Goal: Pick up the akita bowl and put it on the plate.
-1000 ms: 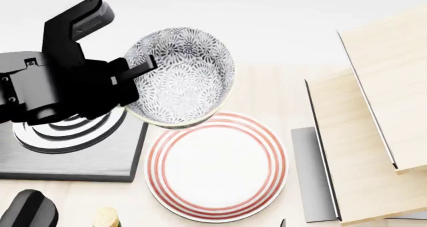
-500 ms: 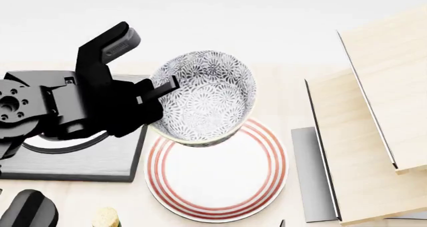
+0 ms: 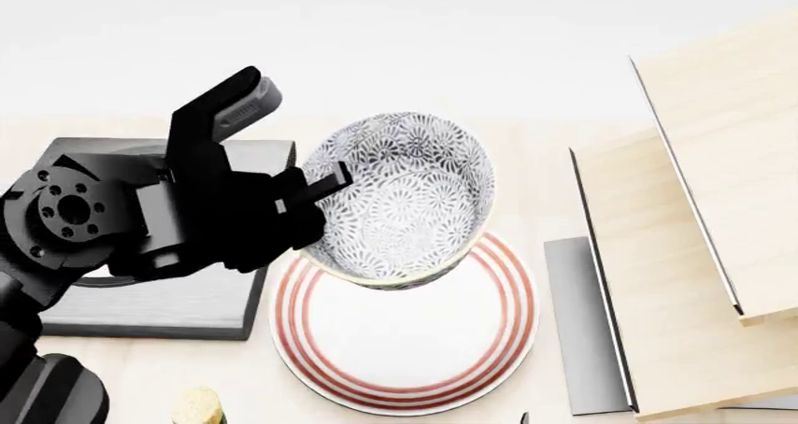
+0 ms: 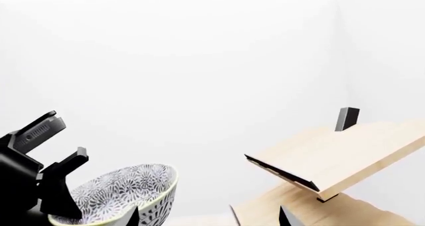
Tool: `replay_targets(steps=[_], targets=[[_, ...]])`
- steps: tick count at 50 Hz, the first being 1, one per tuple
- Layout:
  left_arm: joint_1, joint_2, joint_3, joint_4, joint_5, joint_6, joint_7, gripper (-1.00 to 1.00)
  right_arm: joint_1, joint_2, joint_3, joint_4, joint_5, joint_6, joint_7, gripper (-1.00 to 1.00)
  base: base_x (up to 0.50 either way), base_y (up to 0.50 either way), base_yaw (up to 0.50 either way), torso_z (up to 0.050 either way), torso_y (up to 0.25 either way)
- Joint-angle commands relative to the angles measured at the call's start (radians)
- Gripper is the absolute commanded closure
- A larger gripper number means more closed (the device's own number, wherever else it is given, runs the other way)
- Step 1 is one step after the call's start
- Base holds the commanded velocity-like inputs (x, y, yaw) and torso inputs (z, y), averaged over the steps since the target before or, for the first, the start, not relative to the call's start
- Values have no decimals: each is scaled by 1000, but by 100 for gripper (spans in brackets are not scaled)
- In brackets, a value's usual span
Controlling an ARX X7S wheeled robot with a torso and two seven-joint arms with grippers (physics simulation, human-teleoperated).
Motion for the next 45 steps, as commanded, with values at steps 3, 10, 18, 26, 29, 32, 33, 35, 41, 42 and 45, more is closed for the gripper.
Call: replay_targets(steps=[3, 10, 18, 26, 29, 32, 33, 35, 41, 42, 45], targets=[[-12, 11, -10, -24, -19, 44, 63, 100, 7, -2, -5, 6, -1, 5, 3, -100, 0, 0, 0, 0, 0], [1, 13, -14, -27, -34, 59, 86, 100, 9, 1, -6, 11, 2, 0, 2, -100, 0, 0, 0, 0, 0], [18, 16, 1, -27, -50, 53, 121, 100, 5, 8, -4, 11, 8, -10, 1, -100, 0, 0, 0, 0, 0], [20, 16, 37, -27, -95, 12, 147, 100, -6, 7, -14, 10, -4, -24, -1, -100, 0, 0, 0, 0, 1], [20, 13, 35, -27, -135, -16, 160, 100, -2, 7, -17, 17, -1, -27, -4, -100, 0, 0, 0, 0, 0], [23, 5, 43, -28, -171, -30, 145, 100, -12, 11, -19, 8, -1, -33, -4, -100, 0, 0, 0, 0, 0], [22, 6, 51, -28, -177, -30, 144, 100, -17, 13, -19, 4, 0, -38, -4, -100, 0, 0, 0, 0, 0], [23, 3, 61, -28, -200, -32, 142, 100, -22, 16, -18, 1, 3, -44, -5, -100, 0, 0, 0, 0, 0], [28, 0, 114, -28, -257, -9, 146, 100, -27, 18, -19, 4, 4, -53, -5, -100, 0, 0, 0, 0, 0], [29, 0, 127, -28, -268, -7, 148, 100, -27, 17, -19, 4, 3, -52, -4, -100, 0, 0, 0, 0, 0], [35, -1, 176, -28, -306, 7, 153, 100, -27, 17, -20, 4, 1, -52, -3, -100, 0, 0, 0, 0, 0]])
